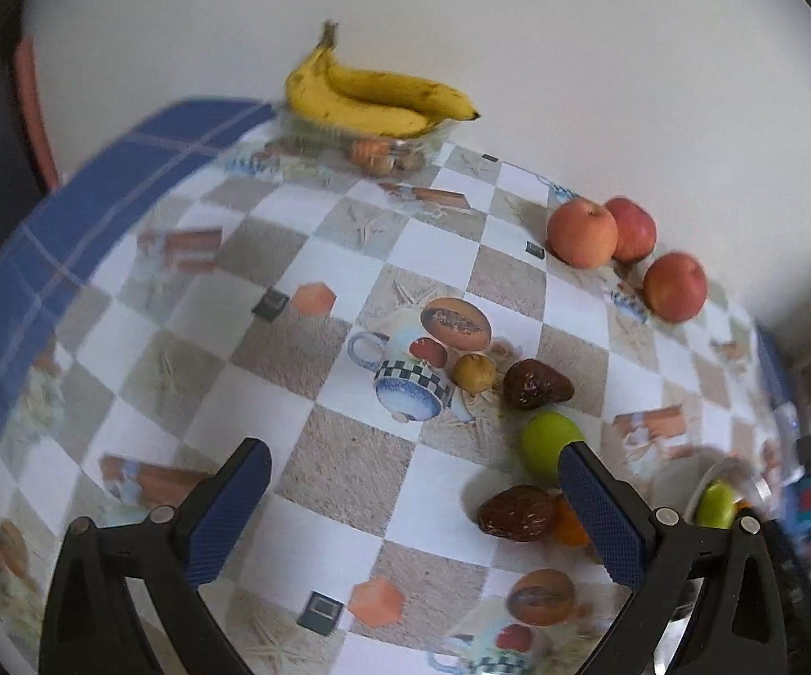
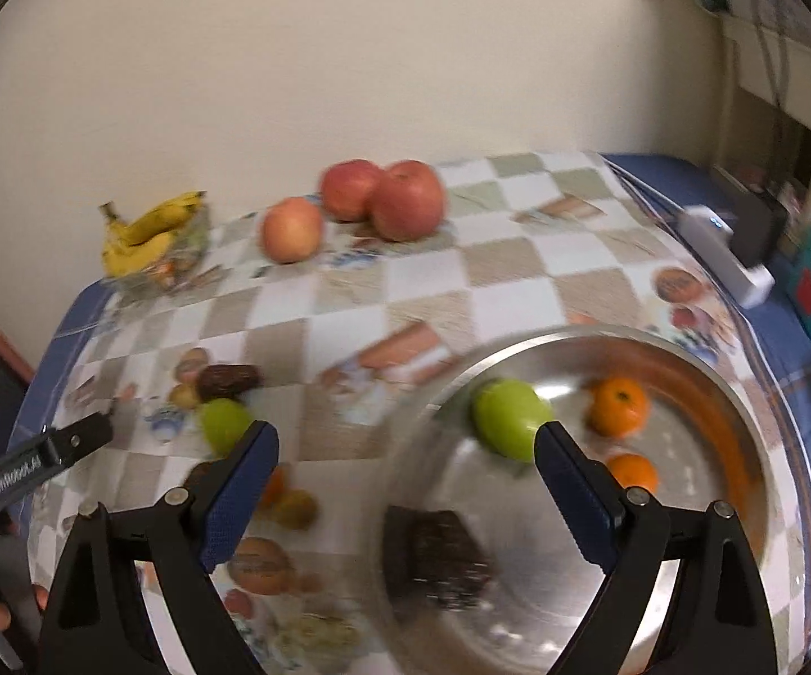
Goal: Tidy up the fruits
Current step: 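Move both tools back toward the fruit row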
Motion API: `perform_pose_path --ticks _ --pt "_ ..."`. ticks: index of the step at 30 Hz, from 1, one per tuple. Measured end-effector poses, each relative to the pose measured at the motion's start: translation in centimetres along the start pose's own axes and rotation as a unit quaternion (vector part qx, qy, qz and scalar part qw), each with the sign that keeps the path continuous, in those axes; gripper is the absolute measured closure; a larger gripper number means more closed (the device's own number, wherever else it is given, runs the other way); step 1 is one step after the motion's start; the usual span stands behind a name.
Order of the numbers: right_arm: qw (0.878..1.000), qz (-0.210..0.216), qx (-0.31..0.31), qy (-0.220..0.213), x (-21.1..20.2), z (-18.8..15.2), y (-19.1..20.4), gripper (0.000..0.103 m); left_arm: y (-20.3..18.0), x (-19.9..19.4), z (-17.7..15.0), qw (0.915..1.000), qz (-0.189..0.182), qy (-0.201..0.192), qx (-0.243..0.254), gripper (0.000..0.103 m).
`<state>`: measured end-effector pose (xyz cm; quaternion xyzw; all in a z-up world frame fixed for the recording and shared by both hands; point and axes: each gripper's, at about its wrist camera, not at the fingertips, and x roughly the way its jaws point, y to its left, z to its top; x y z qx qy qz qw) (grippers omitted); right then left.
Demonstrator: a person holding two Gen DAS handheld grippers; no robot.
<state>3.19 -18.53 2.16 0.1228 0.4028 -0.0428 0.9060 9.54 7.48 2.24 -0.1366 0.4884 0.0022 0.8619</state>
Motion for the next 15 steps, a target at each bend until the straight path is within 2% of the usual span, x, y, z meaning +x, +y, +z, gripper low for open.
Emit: perform_pose_path --ticks 1,4,5,7,10,15 --pt "1.000 0.006 -0.009 -0.001 0.0 0.1 0.7 0.015 0.2 0.1 0.0 0.9999 -0.006 0.005 -0.010 0.000" --pt "0.999 0.019 -0.032 0.006 0.6 0.0 2.5 0.036 0.4 0.4 0.0 0.9995 -0.018 0.016 -0.021 0.001" --pt "0.999 0.022 -0.037 0.011 0.7 -0.1 2.7 0.040 0.3 0.6 0.0 0.9993 -0.023 0.020 -0.021 0.002" --pt "0.998 0.028 -0.053 0.025 1.6 -0.5 3.8 0.041 0.0 1.2 -0.2 0.9985 -0.037 0.033 -0.021 0.004" --pt "0.994 0.033 -0.087 0.053 3.2 -1.3 5.6 0.049 -0.9 2.7 -0.7 0.9969 -0.051 0.058 -0.015 0.009" --pt "0.988 0.016 -0.120 0.095 5.3 -3.0 6.8 0.052 -2.5 4.7 -1.6 0.9941 -0.056 0.092 0.008 0.020"
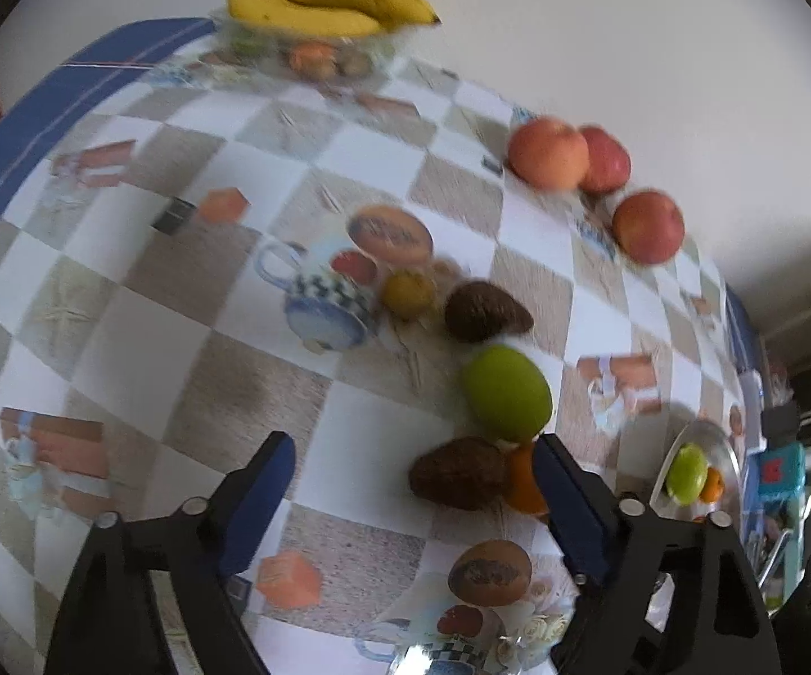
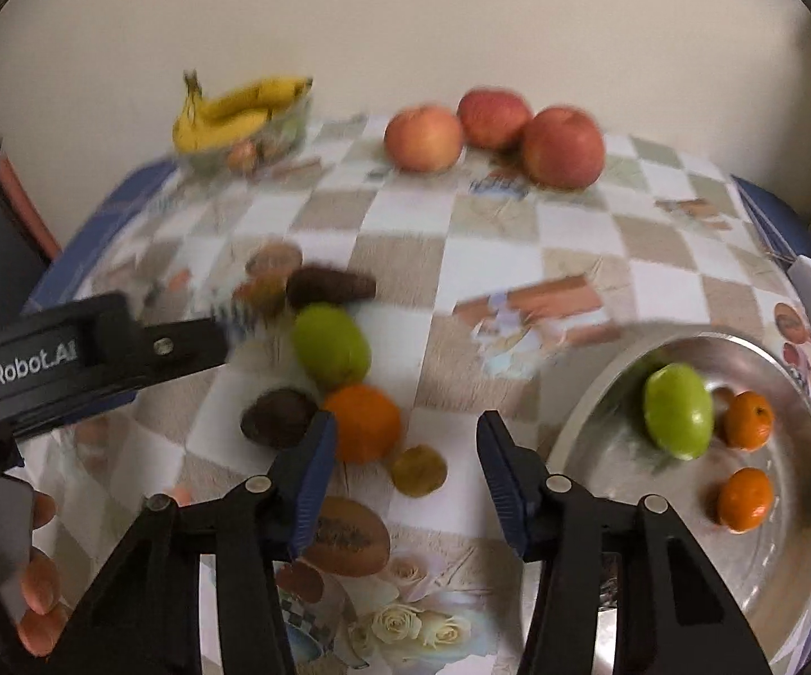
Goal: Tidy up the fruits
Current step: 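Move both tools back toward the fruit row, then grasp a brown date with the left tool while the right tool grasps a small brown round fruit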
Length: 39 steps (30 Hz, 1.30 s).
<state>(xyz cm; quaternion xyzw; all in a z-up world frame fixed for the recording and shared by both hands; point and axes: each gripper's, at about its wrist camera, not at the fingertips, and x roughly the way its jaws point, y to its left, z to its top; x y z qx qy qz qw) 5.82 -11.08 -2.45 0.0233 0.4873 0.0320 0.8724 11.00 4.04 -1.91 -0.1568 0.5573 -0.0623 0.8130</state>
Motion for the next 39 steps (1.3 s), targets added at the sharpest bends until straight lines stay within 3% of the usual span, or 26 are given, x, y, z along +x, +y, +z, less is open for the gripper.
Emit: perform_pose_path --ticks 6,11,15,22,26,30,33,39 --pt "1.000 0.008 -0.007 0.019 1.1 -0.7 0.0 0.056 -0.8 1.3 -0.6 0.9996 0.015 0.018 0.017 0.033" --pt "1.000 0.010 -0.016 0.021 1.1 -0.8 0.4 0.063 -1.4 1.7 -1.0 0.9993 0.007 0.026 0.027 0.039" --pt "0.999 0.005 -0.023 0.026 1.0 -1.0 0.4 0.065 -1.7 1.9 -1.3 0.9989 -0.016 0.038 0.023 0.058" --pt "0.999 0.003 -0.023 0.034 1.2 -1.1 0.2 0.070 -2.2 1.8 -1.5 0.9990 -0.010 0.036 0.025 0.059" --pt "0.999 0.004 -0.022 0.033 1.2 -1.1 0.1 0.080 -1.6 1.3 -1.5 0.9994 0.004 0.028 0.022 0.059" --pt "0.999 0.006 -0.021 0.034 1.1 -1.1 0.0 0.081 -1.3 1.1 -1.4 0.9996 0.012 0.020 0.018 0.059" --pt "1.000 0.012 -0.016 0.022 0.4 -0.8 -0.2 0.090 -1.4 0.4 -1.3 0.9997 0.014 0.009 0.019 0.059" --pt "1.000 0.021 -0.003 0.006 -0.7 -0.3 -0.8 0.090 -1.7 -0.2 -1.2 0.9996 0.017 -0.006 0.021 0.059"
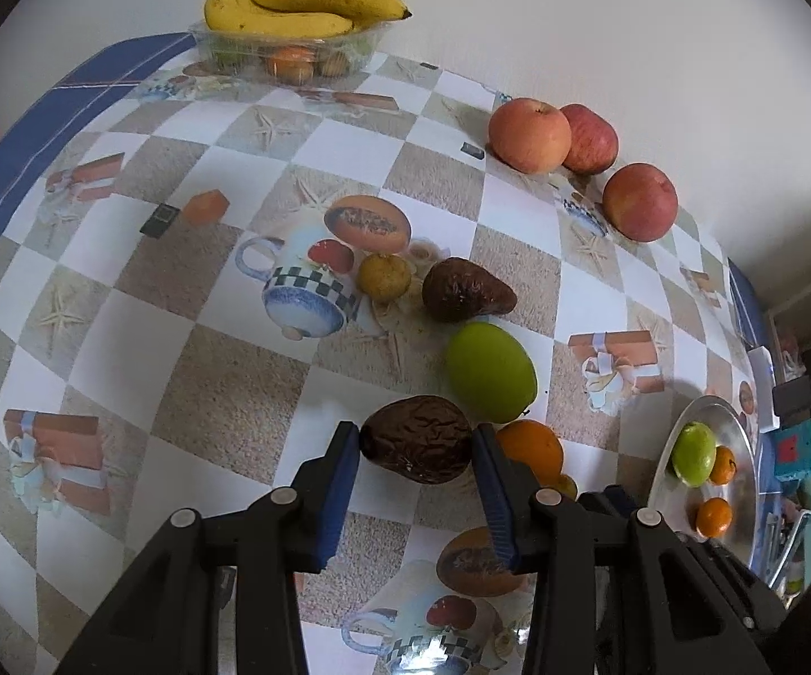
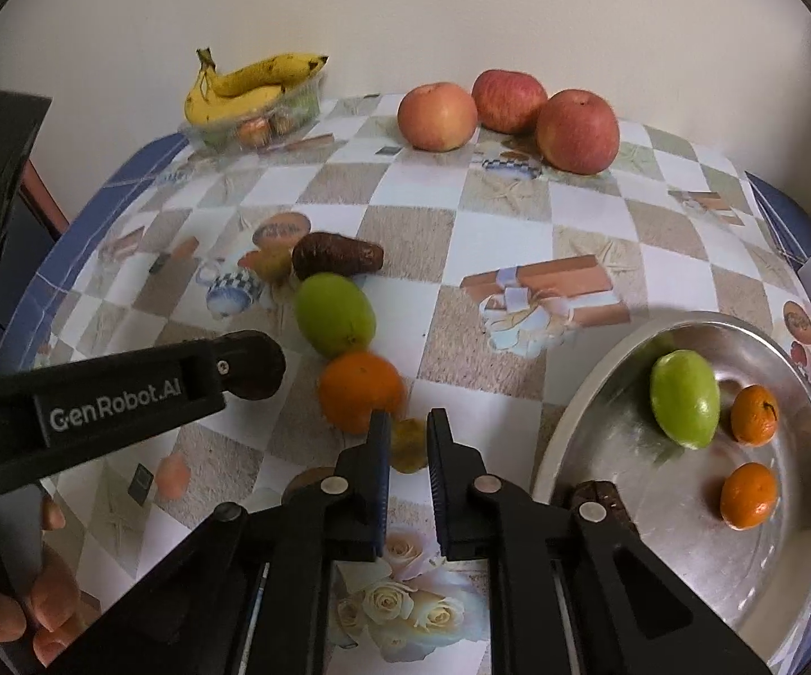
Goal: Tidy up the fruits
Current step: 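Grasp a brown date with the left tool while the right tool grasps a small brown round fruit, then carry the date and small round fruit over the steel basin with both tools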
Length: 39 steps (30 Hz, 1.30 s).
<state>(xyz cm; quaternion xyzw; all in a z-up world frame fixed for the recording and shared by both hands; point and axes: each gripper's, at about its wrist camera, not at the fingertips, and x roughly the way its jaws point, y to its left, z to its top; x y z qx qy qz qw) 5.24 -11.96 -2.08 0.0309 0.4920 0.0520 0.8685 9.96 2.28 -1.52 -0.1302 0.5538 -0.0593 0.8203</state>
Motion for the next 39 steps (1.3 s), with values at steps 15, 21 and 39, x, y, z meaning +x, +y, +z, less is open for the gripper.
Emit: perform_pose_path --ticks 15,21,39 --pt "0.999 0.005 -0.016 0.039 2.6 -1.0 0.6 0.077 0.3 0.5 -0.2 0.9999 0.008 0.008 -0.005 0.059" --pt "1.000 0.006 -0.007 0.026 1.8 -0.7 0.1 0.077 0.2 0.4 -0.1 0.9999 0.008 0.006 -0.007 0.059" --pt "0.984 -0.094 0.154 -0.008 -5.9 -1.0 -11.4 0.077 -7.1 -2.5 -2.0 0.9948 -0.026 -0.025 0.096 0.059"
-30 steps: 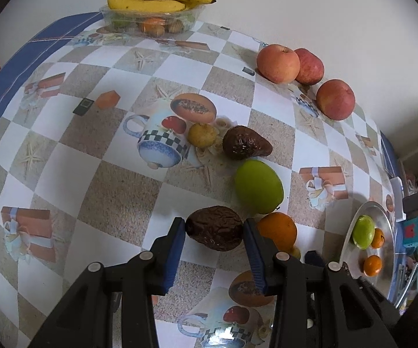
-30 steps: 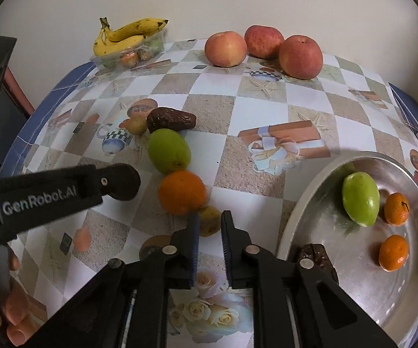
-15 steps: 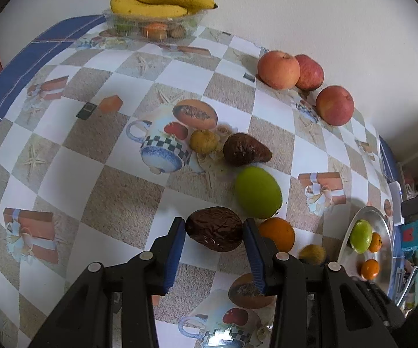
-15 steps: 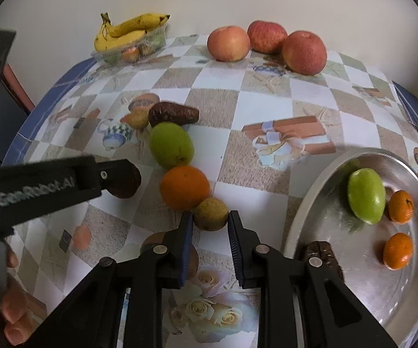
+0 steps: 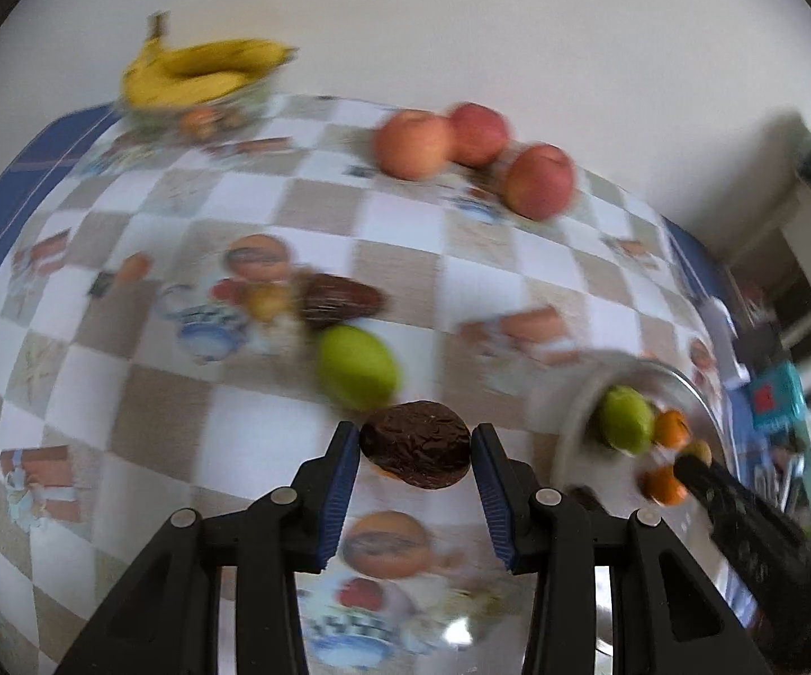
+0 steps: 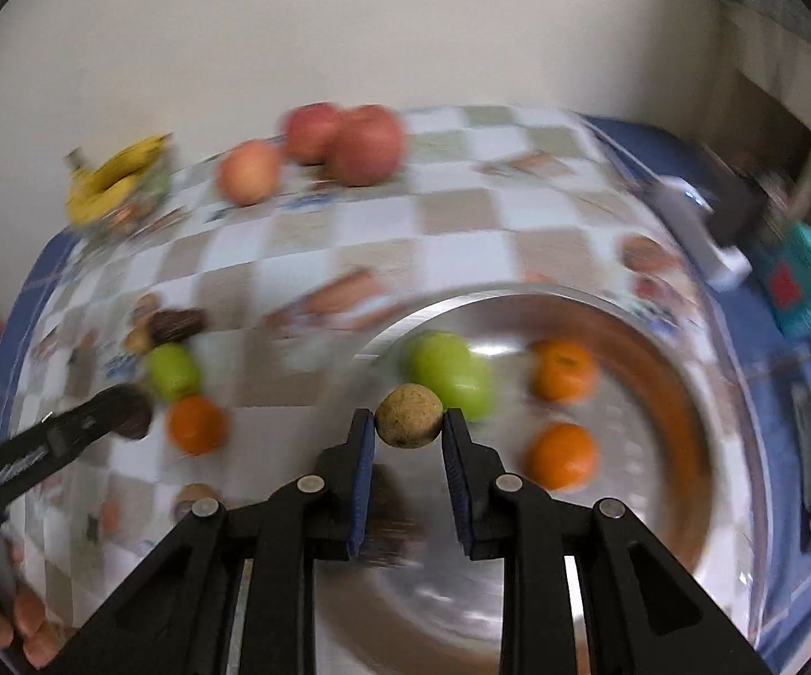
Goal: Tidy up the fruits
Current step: 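Carry the date and small round fruit over the steel basin with both tools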
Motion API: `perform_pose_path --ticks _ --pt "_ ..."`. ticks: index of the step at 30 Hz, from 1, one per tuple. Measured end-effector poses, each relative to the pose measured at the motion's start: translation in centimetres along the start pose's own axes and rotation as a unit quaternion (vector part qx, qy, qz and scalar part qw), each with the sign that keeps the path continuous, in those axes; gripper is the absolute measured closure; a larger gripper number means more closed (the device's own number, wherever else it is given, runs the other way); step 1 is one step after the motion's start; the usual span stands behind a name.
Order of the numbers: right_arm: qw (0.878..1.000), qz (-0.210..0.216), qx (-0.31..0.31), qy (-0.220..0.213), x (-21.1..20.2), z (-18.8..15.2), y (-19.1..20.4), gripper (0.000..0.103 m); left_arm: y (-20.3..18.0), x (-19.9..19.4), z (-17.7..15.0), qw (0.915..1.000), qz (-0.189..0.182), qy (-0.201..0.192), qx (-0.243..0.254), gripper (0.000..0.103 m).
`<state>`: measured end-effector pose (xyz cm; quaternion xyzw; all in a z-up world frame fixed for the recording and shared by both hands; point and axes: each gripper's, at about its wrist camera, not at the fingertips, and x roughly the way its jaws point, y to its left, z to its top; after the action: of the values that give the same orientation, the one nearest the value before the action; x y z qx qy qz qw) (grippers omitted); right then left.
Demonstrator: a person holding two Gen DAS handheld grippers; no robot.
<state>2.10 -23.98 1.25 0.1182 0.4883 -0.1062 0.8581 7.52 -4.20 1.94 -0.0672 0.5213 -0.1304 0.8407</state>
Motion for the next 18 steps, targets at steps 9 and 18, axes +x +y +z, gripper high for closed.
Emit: perform_pose_path --ticks 9,18 --pt "0.997 -0.038 0.063 0.003 -0.9 -0.2 -6.2 0.077 -10.4 0.6 -4.2 0.9893 -0.024 0.024 0.142 0.059" --pt "0.996 -0.034 0.074 0.040 1.1 -1.3 -8.2 0.077 -15.1 3.6 -9.0 0.9745 -0.008 0.071 0.213 0.059"
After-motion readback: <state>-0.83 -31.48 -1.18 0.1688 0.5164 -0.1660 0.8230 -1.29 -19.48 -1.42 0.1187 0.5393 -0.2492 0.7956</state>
